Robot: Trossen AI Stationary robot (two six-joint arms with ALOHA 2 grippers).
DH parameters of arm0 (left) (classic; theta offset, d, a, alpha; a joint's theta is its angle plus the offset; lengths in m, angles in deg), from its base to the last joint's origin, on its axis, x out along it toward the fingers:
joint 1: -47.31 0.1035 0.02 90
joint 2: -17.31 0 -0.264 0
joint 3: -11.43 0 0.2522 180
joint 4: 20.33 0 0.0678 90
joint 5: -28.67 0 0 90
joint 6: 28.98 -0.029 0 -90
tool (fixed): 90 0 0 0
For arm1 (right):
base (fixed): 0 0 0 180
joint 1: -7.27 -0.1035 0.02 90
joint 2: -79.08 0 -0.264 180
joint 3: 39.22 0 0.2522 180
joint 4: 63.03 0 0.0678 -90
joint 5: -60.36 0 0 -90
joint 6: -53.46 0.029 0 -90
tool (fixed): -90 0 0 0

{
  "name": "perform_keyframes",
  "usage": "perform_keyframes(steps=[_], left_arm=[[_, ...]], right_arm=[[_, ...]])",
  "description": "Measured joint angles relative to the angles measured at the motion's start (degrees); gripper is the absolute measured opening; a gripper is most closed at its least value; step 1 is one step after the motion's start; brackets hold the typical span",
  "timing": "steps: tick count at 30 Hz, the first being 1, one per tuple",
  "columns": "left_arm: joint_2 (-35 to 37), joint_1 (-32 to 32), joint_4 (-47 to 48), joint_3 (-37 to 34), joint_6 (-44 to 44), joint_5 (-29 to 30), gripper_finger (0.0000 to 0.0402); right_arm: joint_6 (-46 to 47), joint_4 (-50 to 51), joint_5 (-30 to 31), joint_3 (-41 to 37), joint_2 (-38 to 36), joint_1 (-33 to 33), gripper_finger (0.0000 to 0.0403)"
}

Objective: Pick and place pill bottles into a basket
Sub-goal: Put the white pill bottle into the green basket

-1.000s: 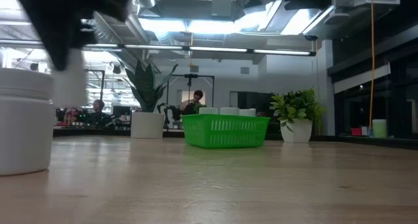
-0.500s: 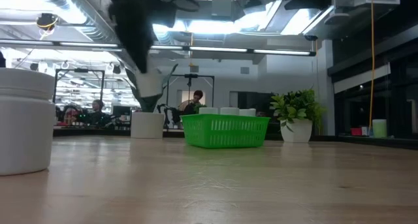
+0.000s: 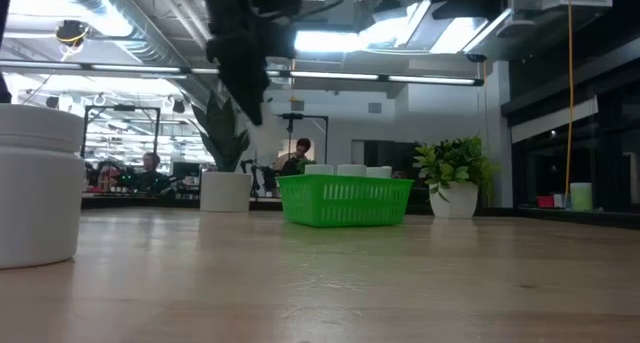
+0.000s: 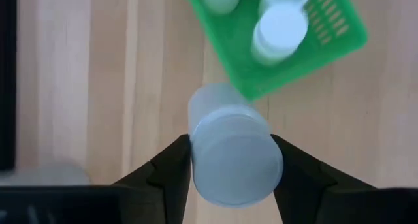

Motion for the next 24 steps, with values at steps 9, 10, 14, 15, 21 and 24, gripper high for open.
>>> perform_keyframes(steps=[9, 10, 14, 15, 21, 24], left_arm=[[-13.2, -0.1, 3.3, 18.2, -8.1, -2.5, 0.0167], [-14.5, -0.1, 3.3, 19.9, -8.7, -2.8, 0.0167], [-18.1, -0.1, 3.8, 24.2, -10.2, -4.5, 0.0167], [-18.9, -0.2, 4.1, 24.7, -10.4, -4.9, 0.0167], [-21.0, -0.8, 4.7, 25.1, -10.4, -5.6, 0.0167], [-21.3, -1.0, 4.8, 25.1, -9.9, -5.6, 0.0167]], right_arm=[[1.3, -1.3, 0.0, 0.0, 4.7, 0.0, 0.0245], [1.3, -1.3, 0.0, 0.0, 4.9, 0.0, 0.0245], [1.3, -0.2, 1.3, 0.0, 4.3, 0.0, 0.0245], [1.3, 0.6, 2.7, 0.0, 3.8, 0.0, 0.0245], [1.2, 4.6, 7.7, 0.0, -0.8, 0.0, 0.0245], [1.0, 5.7, 7.8, 0.0, -3.3, 0.0, 0.0245]])
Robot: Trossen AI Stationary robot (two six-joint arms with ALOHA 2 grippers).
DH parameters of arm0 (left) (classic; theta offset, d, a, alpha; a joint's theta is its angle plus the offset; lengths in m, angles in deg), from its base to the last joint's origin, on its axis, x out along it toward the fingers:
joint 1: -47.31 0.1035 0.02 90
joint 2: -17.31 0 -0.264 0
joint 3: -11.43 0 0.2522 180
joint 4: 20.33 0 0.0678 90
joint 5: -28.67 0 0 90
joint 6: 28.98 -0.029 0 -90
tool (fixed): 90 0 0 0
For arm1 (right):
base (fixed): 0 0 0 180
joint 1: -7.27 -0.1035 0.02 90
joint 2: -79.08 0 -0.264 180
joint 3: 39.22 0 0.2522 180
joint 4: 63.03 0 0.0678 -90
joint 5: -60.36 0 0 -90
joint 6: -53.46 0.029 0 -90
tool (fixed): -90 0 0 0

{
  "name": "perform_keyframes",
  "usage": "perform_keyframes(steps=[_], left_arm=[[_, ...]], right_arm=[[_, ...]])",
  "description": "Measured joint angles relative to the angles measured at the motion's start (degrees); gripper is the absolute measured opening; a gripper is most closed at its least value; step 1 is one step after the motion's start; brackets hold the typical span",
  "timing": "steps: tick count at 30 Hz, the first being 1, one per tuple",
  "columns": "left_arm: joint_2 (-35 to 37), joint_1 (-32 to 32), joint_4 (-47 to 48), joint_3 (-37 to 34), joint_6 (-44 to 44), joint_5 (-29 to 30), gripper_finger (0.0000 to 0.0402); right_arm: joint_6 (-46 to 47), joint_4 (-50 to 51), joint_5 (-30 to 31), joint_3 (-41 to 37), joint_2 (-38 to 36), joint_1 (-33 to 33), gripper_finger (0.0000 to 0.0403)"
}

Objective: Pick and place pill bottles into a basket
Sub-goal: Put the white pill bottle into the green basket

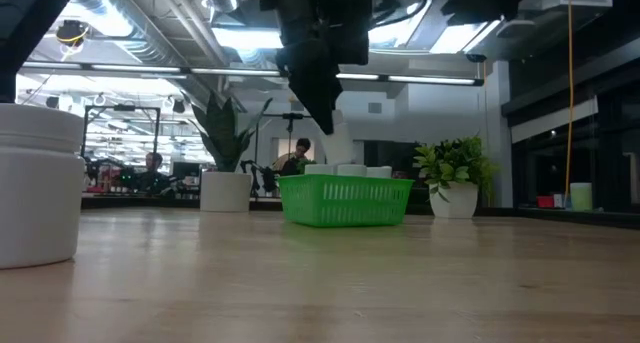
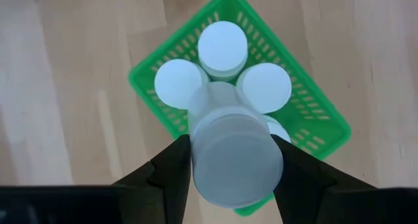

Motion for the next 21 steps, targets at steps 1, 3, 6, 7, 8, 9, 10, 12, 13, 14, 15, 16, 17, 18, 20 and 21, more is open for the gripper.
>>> perform_keyframes(steps=[1, 3, 6, 7, 8, 9, 10, 12, 13, 14, 15, 16, 17, 18, 20, 21], left_arm=[[0.0, 0.0, -0.1, 0.0, 0.0, 0.0, 0.0167], [0.0, 0.0, -0.1, 0.0, 0.0, 0.0, 0.0167], [0.1, 0.2, -0.5, -1.0, 0.1, -0.5, 0.0167], [0.1, 0.2, -0.4, -1.6, 0.2, -0.7, 0.0167], [0.1, 0.2, -0.3, -2.1, 0.4, -0.7, 0.0167], [0.1, 0.2, -0.2, -2.4, 0.5, -0.7, 0.0167], [0.1, 0.2, -0.2, -2.6, 0.8, -0.8, 0.0167], [0.1, 0.2, -0.5, -2.6, 1.0, -0.8, 0.0167], [0.1, 0.2, -0.6, -2.6, 1.0, -0.8, 0.0167], [0.1, 0.2, -0.8, -2.6, 1.0, -0.8, 0.0167], [0.1, 0.2, -0.8, -2.6, 1.0, -0.8, 0.0167], [0.1, 0.4, -0.8, -2.6, 1.0, -0.9, 0.0167], [0.1, 0.5, -0.8, -2.6, 1.1, -1.0, 0.0167], [0.1, 0.6, -0.8, -2.7, 1.1, -1.1, 0.0167], [-0.2, 0.8, -1.2, -2.7, 1.1, -1.1, 0.0167], [-0.4, 0.9, -1.1, -2.7, 1.1, -1.3, 0.0167]], right_arm=[[0.0, 0.4, 0.0, 0.0, -0.8, 0.0, 0.0245], [0.0, 1.0, 0.3, 0.0, -2.2, 0.0, 0.0245], [0.0, 1.2, 1.3, 0.0, -3.9, 0.0, 0.0245], [0.0, 1.2, 1.3, 0.0, -4.5, 0.0, 0.0245], [0.0, 1.2, 1.4, 0.0, -4.9, 0.0, 0.0245], [0.0, 1.2, 1.4, 0.0, -5.2, 0.0, 0.0245], [0.0, 1.3, 1.4, 0.0, -5.6, 0.0, 0.0245], [0.0, 1.2, 1.4, 0.0, -6.0, 0.0, 0.0245], [0.0, 1.2, 1.4, 0.0, -6.1, 0.0, 0.0245], [0.0, 1.2, 1.4, 0.0, -6.1, 0.0, 0.0245], [-0.2, 1.2, 1.4, 0.0, -6.0, 0.0, 0.0245], [-0.1, 1.2, 1.4, 0.0, -6.0, 0.0, 0.0245], [-0.1, 1.2, 1.4, 0.0, -5.9, 0.0, 0.0245], [-0.1, 1.2, 1.4, 0.0, -5.9, 0.0, 0.0245], [-0.2, 1.2, 1.4, 0.0, -5.8, 0.0, 0.0245], [-0.2, 1.2, 1.4, 0.0, -5.8, 0.0, 0.0245]])
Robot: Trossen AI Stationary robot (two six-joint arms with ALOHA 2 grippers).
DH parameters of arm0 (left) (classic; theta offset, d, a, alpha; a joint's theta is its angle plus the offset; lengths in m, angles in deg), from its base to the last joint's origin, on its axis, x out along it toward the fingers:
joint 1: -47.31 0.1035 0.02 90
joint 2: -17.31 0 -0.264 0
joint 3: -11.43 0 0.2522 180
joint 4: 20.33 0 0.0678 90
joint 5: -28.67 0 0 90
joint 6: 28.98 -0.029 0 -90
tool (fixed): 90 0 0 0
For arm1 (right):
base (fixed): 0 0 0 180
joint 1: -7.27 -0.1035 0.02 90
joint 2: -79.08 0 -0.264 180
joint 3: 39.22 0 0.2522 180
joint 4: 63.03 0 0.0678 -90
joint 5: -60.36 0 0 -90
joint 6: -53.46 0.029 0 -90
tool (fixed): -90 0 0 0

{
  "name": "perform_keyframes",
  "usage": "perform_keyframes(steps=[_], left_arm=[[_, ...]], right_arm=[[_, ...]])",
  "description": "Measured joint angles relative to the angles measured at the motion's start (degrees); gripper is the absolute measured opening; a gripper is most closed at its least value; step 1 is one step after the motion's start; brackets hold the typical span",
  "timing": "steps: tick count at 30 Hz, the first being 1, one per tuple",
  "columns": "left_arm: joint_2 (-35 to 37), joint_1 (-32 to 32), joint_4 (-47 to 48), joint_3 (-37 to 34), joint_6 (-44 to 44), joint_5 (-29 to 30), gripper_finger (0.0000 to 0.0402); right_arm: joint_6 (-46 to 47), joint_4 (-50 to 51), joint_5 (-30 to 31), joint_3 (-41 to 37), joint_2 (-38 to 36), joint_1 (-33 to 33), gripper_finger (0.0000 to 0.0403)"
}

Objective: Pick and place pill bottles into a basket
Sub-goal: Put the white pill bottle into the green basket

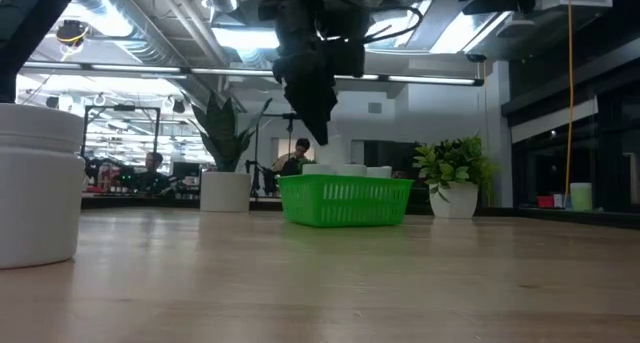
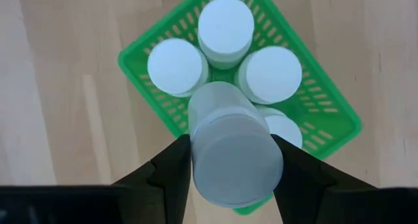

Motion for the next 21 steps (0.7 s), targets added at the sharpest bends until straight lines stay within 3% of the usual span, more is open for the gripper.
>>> perform_keyframes(steps=[21], left_arm=[[-3.4, 2.2, -0.7, -0.1, -1.1, -2.7, 0.0167]], right_arm=[[0.2, 0.1, -0.1, 0.0, 0.0, 0.0, 0.0245]])
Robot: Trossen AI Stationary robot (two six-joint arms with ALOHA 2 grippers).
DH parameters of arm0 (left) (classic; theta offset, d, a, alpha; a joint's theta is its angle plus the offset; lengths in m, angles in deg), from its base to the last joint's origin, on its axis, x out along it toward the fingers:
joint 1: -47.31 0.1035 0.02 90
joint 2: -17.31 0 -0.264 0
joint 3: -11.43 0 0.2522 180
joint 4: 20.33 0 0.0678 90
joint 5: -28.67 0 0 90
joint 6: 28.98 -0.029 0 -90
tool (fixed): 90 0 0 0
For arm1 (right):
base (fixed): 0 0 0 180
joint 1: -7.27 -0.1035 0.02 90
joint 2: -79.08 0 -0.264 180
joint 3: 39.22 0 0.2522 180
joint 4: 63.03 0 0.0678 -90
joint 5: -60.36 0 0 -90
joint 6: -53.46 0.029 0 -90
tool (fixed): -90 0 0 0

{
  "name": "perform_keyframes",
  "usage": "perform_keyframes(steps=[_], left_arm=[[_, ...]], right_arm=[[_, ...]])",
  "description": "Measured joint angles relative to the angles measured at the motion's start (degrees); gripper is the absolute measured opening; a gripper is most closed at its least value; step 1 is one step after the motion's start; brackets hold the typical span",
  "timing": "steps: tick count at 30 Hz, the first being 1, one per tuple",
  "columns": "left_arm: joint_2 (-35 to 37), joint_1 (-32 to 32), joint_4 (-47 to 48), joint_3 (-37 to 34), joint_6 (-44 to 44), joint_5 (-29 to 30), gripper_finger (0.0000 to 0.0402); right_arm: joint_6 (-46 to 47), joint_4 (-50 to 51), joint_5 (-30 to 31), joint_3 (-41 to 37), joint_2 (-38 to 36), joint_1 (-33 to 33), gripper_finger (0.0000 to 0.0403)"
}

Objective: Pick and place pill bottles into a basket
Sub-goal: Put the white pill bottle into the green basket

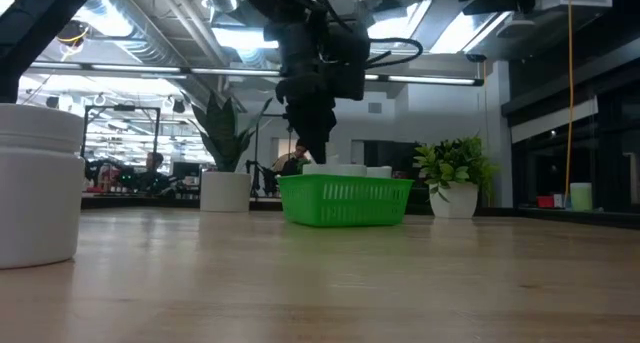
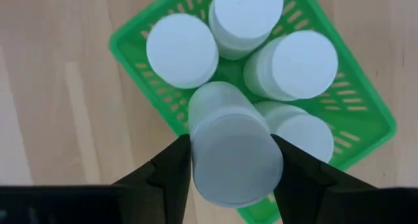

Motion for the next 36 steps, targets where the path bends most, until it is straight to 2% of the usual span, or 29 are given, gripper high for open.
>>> perform_keyframes(steps=[9, 16, 26, 30, 33, 36], left_arm=[[-0.3, 0.3, -0.4, 0.0, -0.5, 0.0, 0.0169], [-0.3, 0.8, -0.5, 0.0, -0.5, 0.1, 0.0215], [-0.3, 0.7, -0.9, 0.0, 0.0, 0.3, 0.0212], [0.5, 0.7, 0.8, 0.8, 0.0, 2.8, 0.0213], [1.6, 0.8, 5.9, 4.7, -0.2, 5.1, 0.0213], [3.1, 0.9, 10.0, 9.3, 1.2, 9.1, 0.0213]], right_arm=[[0.0, 0.0, -0.1, 0.0, 0.0, 0.0, 0.0245], [-0.1, 0.1, -0.1, 0.0, 0.0, 0.0, 0.0245], [-0.2, 0.1, 0.0, 0.0, 0.1, 0.0, 0.0245], [-1.2, 0.2, 0.0, 0.0, 0.1, 0.0, 0.0245], [-1.4, 0.8, -0.3, 0.0, 0.1, 0.0, 0.0245], [-3.8, 2.2, -3.5, 0.0, 0.5, -0.2, 0.0245]])
